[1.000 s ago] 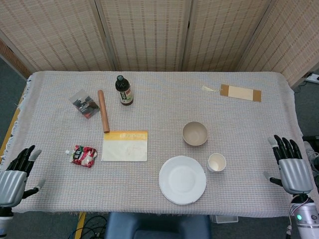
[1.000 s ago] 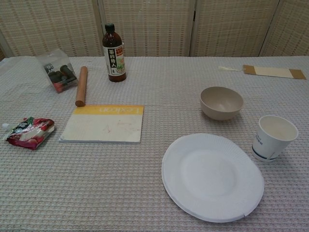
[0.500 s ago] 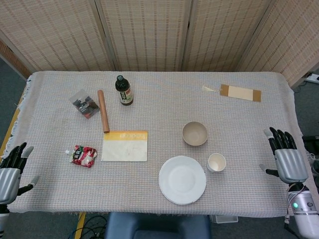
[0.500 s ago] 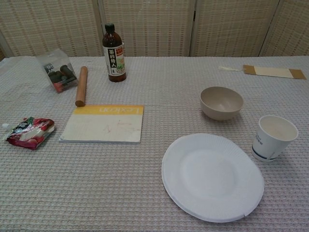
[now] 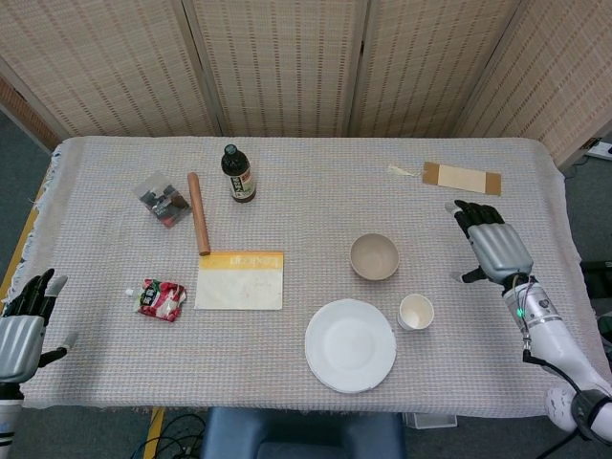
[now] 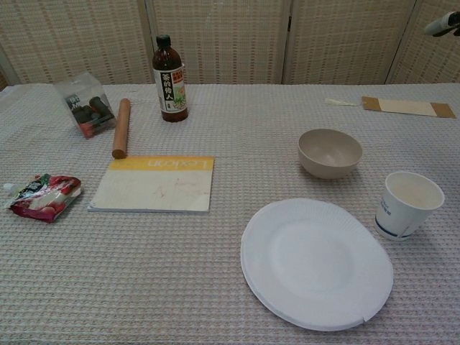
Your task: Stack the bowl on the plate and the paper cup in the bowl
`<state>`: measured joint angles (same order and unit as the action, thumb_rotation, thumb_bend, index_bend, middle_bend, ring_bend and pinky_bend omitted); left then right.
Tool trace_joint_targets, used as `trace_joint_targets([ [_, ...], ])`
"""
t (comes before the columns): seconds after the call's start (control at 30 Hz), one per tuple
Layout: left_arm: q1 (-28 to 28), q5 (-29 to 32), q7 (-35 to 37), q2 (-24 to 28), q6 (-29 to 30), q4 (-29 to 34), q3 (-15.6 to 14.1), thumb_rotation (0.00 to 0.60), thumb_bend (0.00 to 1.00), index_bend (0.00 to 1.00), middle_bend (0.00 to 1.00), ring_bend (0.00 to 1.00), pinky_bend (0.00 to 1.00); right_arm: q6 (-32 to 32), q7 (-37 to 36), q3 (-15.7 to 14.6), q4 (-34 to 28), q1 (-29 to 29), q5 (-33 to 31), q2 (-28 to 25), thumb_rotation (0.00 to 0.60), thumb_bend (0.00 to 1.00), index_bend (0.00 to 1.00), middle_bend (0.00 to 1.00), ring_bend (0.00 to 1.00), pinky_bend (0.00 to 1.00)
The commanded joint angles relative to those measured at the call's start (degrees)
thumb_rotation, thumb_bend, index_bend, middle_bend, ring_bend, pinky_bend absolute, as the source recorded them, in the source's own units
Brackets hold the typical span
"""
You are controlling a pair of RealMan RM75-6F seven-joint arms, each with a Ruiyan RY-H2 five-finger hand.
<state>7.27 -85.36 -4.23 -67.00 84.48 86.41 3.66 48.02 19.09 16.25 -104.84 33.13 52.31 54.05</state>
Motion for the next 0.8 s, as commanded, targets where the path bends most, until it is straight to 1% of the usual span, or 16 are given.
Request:
trace_joint_targets([
  [0.03,0.21,0.09,0.43,-0.2,-0.28,-0.23,0.09,0.6,0.31,0.05,0.02,0.0,0.24,-4.03,6.4,-0.73,1.73,6.95,-7.13,2.89,0.6,0.1,0.0,0.0,0.0,0.0],
  [0.07,0.27,0.07,0.48,-0.24,-0.29,-0.33,0.12,0.6,0.31,0.05,0.02,0.0,0.24,-4.59,7.54,-1.38,3.03,8.7,-9.58,4.54,0.6,0.09,0.0,0.0,0.0,0.0],
  [0.13,0.26,-0.09,0.54,-0.27,-0.11,-0.42,0.1,0.6,0.31,0.05,0.02,0.0,0.24,-5.28,8.71,-2.36,4.52,10.8,-12.27,6.47,0.6,0.07,0.0,0.0,0.0,0.0],
  [0.37,0.14,-0.24,0.86,-0.19,0.41,-0.42,0.12,0.6,0.31,0.05,0.02,0.0,0.24,-7.51,11.39,-6.53,9.96,16.56,-17.89,12.39,0.6,0.06,0.0,0.0,0.0,0.0],
  [0.53,-0.36,-0.68,1.21,0.15,1.71,-0.19,0.13,0.6,0.31,0.05,0.02,0.0,0.24,-7.84,11.19,-7.91,12.34,18.82,-19.3,15.06,0.6,0.05,0.0,0.0,0.0,0.0],
  [0.8,-0.66,-0.44,2.12,0.61,2.09,-0.13,0.25,0.6,0.31,0.05,0.02,0.0,0.24,-8.25,7.81,-8.4,15.53,20.15,-17.59,18.36,0.6,0.04,0.0,0.0,0.0,0.0],
])
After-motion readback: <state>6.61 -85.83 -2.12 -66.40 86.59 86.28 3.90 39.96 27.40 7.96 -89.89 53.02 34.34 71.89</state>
